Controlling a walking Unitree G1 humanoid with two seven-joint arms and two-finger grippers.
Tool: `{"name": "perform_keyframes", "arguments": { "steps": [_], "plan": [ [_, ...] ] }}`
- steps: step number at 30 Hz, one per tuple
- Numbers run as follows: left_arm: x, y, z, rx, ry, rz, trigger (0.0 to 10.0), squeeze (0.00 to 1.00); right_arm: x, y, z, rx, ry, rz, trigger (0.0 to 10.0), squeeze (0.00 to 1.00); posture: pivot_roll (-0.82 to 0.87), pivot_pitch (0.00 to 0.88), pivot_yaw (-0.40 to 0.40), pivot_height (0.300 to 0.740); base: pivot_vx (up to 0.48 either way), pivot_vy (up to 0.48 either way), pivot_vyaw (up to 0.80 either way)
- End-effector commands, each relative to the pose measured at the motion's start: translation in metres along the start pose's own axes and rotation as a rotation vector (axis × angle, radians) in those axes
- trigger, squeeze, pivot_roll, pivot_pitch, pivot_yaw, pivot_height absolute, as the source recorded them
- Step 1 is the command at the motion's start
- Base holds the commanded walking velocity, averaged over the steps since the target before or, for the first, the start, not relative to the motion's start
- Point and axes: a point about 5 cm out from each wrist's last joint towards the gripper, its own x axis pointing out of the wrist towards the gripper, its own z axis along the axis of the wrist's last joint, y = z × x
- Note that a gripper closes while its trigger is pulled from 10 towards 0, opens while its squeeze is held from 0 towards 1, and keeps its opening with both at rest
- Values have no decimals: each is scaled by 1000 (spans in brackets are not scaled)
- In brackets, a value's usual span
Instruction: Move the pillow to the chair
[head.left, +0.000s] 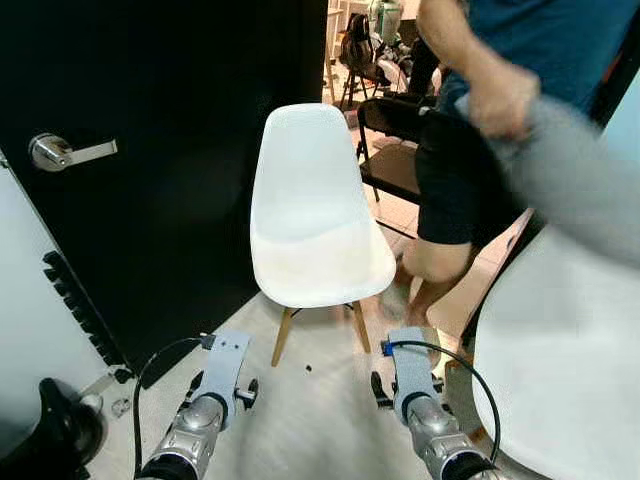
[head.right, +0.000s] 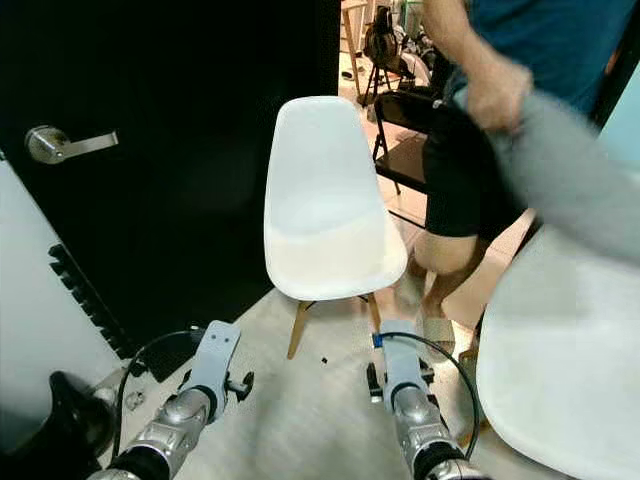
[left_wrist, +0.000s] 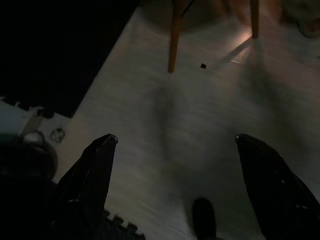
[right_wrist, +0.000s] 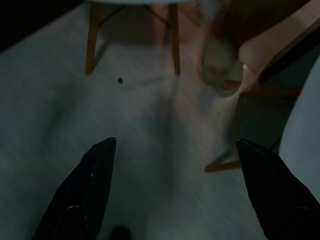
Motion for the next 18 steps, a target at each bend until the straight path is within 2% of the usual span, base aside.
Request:
{"name": "perform_keyframes", "arguments": {
  "steps": [1, 3, 6, 9, 11, 15, 18],
  "plan": [
    [-3, 2, -12, 53, 40, 9, 10000, 0, -3, -2, -17, -21, 83, 5, 10000, 0, -16, 103, -52, 740, 0, 0, 0],
    [-4, -3, -13, 62, 33, -8, 10000, 0, -4, -5, -21, -36, 96, 4, 10000, 0, -25, 115, -50, 740, 0, 0, 0],
    [-4, -9, -11, 73, 7, -30, 10000, 0, -5, -10, -21, -7, 82, -12, 10000, 0, -41, 131, -51, 740, 0, 0, 0],
    [-4, -8, -9, 52, -11, -4, 10000, 0, -6, -12, -24, 3, 86, -24, 10000, 0, -47, 136, -37, 740, 0, 0, 0],
    [-4, -7, -2, 8, -50, 12, 10000, 0, -6, -14, -22, 8, 69, -31, 10000, 0, -53, 146, -35, 740, 0, 0, 0],
    [-3, -9, 1, 48, -65, -3, 10000, 0, -6, -15, -24, 41, 63, -45, 10000, 0, -42, 147, -30, 740, 0, 0, 0],
    [-3, -5, 3, -33, -54, 11, 10000, 0, -6, -13, -21, 26, 50, -42, 10000, 0, -60, 145, -24, 740, 0, 0, 0]
  ]
}}
